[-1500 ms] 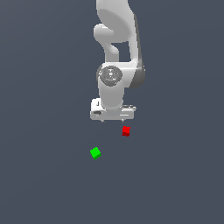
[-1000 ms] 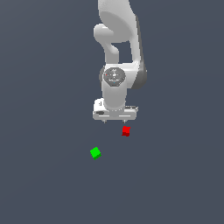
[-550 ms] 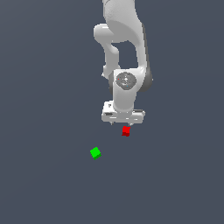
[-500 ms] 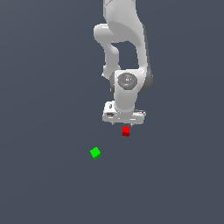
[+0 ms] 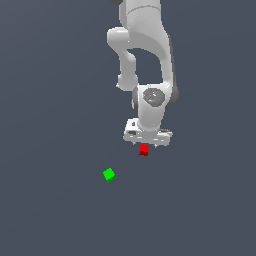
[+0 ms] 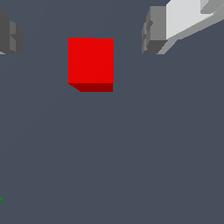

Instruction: Stack the red cube on top of the green cube.

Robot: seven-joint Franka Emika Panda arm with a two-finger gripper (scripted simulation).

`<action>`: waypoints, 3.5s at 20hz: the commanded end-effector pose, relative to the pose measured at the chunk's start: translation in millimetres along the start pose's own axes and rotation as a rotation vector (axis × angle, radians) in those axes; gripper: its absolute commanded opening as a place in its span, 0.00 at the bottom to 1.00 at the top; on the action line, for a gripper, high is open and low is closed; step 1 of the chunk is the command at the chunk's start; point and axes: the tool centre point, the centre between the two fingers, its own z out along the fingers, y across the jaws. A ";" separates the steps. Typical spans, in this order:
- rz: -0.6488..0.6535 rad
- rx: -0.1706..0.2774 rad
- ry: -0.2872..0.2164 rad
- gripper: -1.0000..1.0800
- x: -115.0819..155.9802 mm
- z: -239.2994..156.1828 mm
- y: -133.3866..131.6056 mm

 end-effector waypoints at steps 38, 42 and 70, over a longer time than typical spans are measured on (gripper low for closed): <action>0.005 -0.001 0.003 0.00 0.4 40.4 -1.4; 0.005 -0.001 0.003 0.00 -0.1 20.9 -1.3; 0.006 -0.001 0.004 0.00 32.7 -34.6 31.7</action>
